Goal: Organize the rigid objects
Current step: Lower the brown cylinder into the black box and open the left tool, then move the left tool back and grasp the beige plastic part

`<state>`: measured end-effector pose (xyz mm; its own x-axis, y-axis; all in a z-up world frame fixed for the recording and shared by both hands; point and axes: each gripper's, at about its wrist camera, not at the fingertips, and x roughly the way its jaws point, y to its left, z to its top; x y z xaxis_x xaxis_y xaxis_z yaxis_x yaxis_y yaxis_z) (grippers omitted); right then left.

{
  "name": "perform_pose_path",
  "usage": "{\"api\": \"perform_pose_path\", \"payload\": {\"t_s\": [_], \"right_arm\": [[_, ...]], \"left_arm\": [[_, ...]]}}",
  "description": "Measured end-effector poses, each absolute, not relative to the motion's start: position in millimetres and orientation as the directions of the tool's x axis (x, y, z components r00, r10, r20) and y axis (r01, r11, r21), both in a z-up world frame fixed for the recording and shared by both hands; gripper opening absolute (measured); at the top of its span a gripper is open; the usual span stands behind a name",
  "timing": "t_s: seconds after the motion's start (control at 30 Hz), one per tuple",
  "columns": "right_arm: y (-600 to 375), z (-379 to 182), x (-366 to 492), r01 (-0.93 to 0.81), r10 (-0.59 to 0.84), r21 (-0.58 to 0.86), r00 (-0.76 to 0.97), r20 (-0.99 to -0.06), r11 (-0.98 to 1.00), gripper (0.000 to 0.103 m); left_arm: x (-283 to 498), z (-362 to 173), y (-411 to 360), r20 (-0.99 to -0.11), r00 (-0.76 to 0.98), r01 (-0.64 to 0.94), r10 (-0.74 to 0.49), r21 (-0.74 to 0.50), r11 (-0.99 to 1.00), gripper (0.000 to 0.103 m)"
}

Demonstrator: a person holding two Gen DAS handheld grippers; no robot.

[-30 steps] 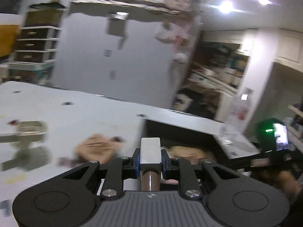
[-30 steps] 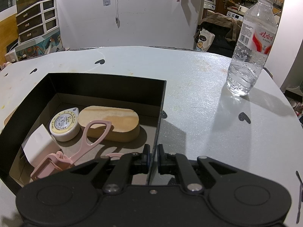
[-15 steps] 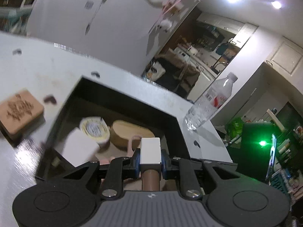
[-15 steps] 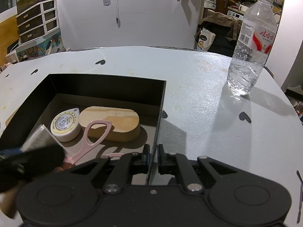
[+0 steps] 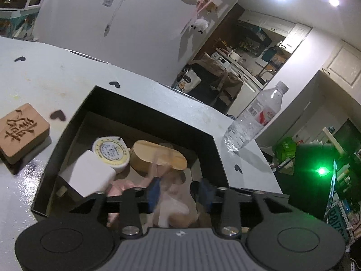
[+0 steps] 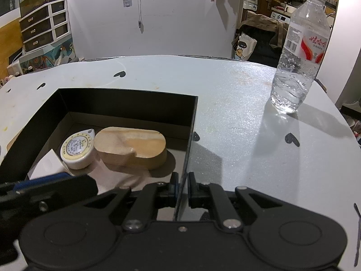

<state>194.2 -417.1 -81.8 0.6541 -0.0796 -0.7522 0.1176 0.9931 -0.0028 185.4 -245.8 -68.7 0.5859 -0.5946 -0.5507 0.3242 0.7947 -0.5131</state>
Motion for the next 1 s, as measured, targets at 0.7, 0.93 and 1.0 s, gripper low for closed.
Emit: {"api": "perform_pose_path", "payload": {"t_s": [0.7, 0.93, 1.0], "right_arm": [[-418, -82, 194, 0.117, -0.076, 0.002, 0.655, -0.752, 0.993, 0.008], [-418, -82, 194, 0.117, -0.076, 0.002, 0.655, -0.752, 0.993, 0.008], [-418, -82, 194, 0.117, -0.076, 0.002, 0.655, -0.752, 0.993, 0.008]], "left_arm": [[161, -52, -239, -0.537, 0.655, 0.361, -0.532, -0.396, 0.844, 0.075], [150, -44, -234, -0.51, 0.692, 0.373, -0.512, -0.355, 0.857, 0.08], [148, -43, -233, -0.508, 0.695, 0.374, -0.509, -0.349, 0.859, 0.08]]}}
